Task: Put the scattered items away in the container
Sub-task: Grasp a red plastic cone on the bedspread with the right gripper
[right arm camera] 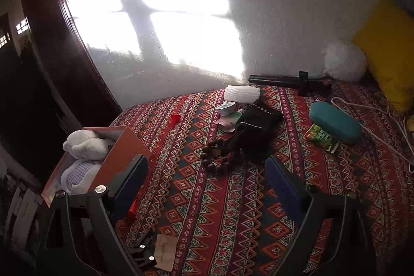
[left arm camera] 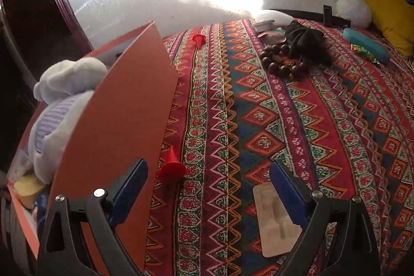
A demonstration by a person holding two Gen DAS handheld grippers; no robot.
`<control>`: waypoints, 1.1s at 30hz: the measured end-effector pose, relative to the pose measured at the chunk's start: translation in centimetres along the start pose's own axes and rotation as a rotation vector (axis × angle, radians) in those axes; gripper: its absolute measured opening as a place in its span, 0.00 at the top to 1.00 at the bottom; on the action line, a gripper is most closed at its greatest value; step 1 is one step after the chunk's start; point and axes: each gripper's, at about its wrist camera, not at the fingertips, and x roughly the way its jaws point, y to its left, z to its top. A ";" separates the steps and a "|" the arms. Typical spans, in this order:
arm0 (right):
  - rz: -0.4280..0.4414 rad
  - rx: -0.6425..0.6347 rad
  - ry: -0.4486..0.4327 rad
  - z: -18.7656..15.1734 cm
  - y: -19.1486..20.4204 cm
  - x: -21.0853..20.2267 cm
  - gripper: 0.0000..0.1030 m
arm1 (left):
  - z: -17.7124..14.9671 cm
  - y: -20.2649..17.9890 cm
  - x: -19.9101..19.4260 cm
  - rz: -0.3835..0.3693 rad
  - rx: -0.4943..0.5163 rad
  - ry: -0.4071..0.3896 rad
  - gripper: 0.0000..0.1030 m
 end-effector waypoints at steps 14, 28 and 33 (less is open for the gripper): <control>0.023 -0.045 0.088 -2.4 -0.6 -0.2 0.10 | -0.9 0.4 4.1 -0.018 -0.133 0.121 0.24; 0.006 -0.125 0.067 -0.4 2.2 -0.6 0.10 | -1.5 -1.7 1.3 -0.069 -0.039 0.078 0.23; 0.032 -0.164 0.114 0.8 4.4 3.7 0.10 | -1.6 -1.3 3.7 -0.174 -0.074 0.117 0.22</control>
